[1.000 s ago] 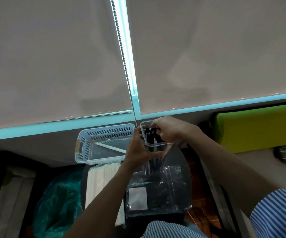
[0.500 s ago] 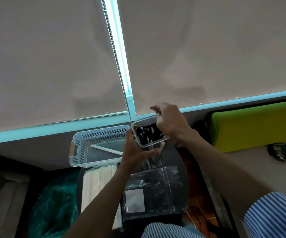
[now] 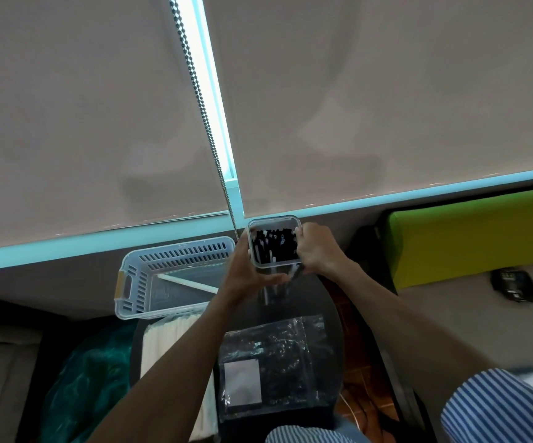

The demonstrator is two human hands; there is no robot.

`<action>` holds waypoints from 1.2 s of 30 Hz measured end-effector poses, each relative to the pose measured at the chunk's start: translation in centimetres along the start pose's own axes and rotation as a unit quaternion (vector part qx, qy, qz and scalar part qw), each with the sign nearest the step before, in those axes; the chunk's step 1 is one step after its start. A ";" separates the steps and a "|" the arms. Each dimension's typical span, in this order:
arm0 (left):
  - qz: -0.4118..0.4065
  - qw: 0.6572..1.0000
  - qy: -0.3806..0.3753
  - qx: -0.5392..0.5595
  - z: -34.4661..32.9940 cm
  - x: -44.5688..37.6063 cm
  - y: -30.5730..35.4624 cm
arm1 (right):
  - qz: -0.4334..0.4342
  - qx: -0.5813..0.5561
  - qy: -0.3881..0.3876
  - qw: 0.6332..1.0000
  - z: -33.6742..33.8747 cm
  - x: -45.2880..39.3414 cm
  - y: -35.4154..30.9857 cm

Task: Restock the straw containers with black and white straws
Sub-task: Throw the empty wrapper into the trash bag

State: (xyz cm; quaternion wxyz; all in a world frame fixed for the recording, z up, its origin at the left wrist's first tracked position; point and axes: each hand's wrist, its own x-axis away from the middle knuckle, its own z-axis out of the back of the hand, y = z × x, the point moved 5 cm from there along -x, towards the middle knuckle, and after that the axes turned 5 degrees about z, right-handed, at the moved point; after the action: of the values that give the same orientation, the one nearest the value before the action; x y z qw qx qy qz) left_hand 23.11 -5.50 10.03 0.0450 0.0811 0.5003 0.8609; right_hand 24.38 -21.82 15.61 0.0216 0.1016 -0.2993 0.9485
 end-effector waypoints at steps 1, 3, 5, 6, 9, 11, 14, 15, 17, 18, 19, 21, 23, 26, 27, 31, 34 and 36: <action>0.003 1.000 0.001 -0.004 -0.1 -0.3 -0.2 | -0.003 -0.004 0.003 1.000 -0.2 -0.3 0.2; 0.009 1.000 0.002 0.000 -0.1 -0.8 -0.6 | -0.010 -0.016 0.005 1.000 -1.0 -1.0 0.7; 0.020 1.000 0.000 0.005 -0.2 -1.2 -1.5 | -0.011 -0.033 0.009 0.999 -1.8 -1.6 1.1; 0.026 1.000 -0.002 0.005 -0.3 -1.4 -1.9 | -0.011 -0.043 0.008 0.999 -2.1 -1.8 1.3; 0.042 0.999 -0.004 0.013 -0.6 -1.9 -3.1 | -0.008 -0.053 0.000 0.999 -3.0 -2.4 1.6; 0.053 0.998 -0.006 0.013 -0.8 -2.2 -3.8 | -0.009 -0.055 -0.007 0.998 -3.3 -2.8 1.8; 0.066 0.998 -0.014 0.017 -0.9 -2.7 -4.4 | -0.010 -0.065 -0.013 0.998 -3.9 -3.3 2.2; 0.068 0.997 -0.016 0.018 -0.9 -2.8 -4.6 | -0.009 -0.071 -0.012 0.997 -4.0 -3.5 2.3; 0.069 0.997 -0.021 0.027 -1.0 -3.1 -4.9 | -0.010 -0.086 -0.011 0.996 -4.1 -3.7 2.4; 0.068 0.997 -0.020 0.032 -0.9 -3.3 -5.0 | -0.008 -0.092 -0.010 0.996 -4.1 -3.9 2.3; 0.069 0.997 -0.019 0.036 -0.9 -3.4 -5.1 | -0.004 -0.096 -0.008 0.995 -4.1 -4.1 2.3; 0.077 0.996 -0.019 0.049 -0.8 -3.6 -5.2 | 0.003 -0.107 -0.001 0.994 -4.3 -4.5 2.4; 0.078 0.995 -0.023 0.055 -0.8 -3.7 -5.3 | 0.004 -0.118 0.003 0.993 -4.6 -4.7 2.6; 0.077 0.995 -0.031 0.057 -0.7 -3.8 -5.3 | 0.000 -0.126 0.007 0.992 -4.9 -4.7 2.8; 0.081 0.995 -0.034 0.056 -0.7 -3.8 -5.4 | -0.002 -0.134 0.007 0.991 -5.0 -4.7 2.9; 0.093 0.994 -0.042 0.037 -0.8 -3.6 -5.9 | -0.026 -0.168 0.047 0.984 -4.9 -3.5 3.7; 0.119 0.992 -0.042 0.031 -0.8 -2.8 -7.4 | -0.068 -0.167 0.113 0.977 -5.0 -1.8 5.2; 0.139 0.989 -0.044 0.027 -0.8 -1.9 -8.0 | -0.105 -0.164 0.128 0.972 -5.3 -0.7 6.7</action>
State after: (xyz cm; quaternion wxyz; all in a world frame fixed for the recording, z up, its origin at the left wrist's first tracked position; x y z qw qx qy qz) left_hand 24.83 -2.53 2.46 -0.0555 0.1890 0.5050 0.8404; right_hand 23.40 -24.24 7.46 0.1758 0.0053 -0.4328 0.8842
